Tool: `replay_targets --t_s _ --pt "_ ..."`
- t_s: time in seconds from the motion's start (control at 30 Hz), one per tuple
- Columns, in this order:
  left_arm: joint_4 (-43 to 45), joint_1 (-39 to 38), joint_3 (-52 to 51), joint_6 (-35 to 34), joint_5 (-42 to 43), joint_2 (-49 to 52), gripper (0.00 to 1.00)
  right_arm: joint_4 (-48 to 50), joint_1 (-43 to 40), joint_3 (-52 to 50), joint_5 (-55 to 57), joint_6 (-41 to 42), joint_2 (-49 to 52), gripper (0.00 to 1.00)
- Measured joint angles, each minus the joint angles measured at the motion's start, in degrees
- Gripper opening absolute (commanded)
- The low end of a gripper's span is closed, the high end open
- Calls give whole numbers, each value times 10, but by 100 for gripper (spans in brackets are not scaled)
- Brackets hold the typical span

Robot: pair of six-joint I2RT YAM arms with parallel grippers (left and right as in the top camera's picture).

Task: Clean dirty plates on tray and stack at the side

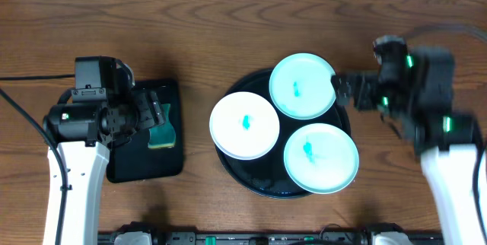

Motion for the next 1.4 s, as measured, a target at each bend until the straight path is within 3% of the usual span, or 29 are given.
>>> replay_targets --t_s 0.17,0.37,0.57,0.8,0.83,0.87,0.9,0.93,1.07,1.17,1.4 --pt "0 0 0 0 0 0 80 -211 23 155 6 -1 158 99" --pt "0 0 0 0 0 0 80 -320 46 186 0 -2 282 99" --pt "0 0 0 0 0 0 80 -315 63 186 -31 -13 337 99" --pt "0 0 0 0 0 0 80 -233 88 187 -111 -83 339 99" --pt "0 0 0 0 0 0 95 -228 90 187 -120 -85 339 99" --pt "0 0 0 0 0 0 95 -226 91 187 -124 -85 339 99" --pt "0 0 0 -1 0 0 95 -226 92 187 -130 -85 339 97" --pt "0 0 0 -2 0 0 95 -222 93 187 -136 -85 339 77" --pt "0 0 0 -2 0 0 95 -215 102 187 -145 -83 339 80" --pt "0 0 0 -2 0 0 95 -212 120 185 -139 -60 339 73" --pt "0 0 0 -2 0 0 95 -143 199 128 -74 26 339 68"
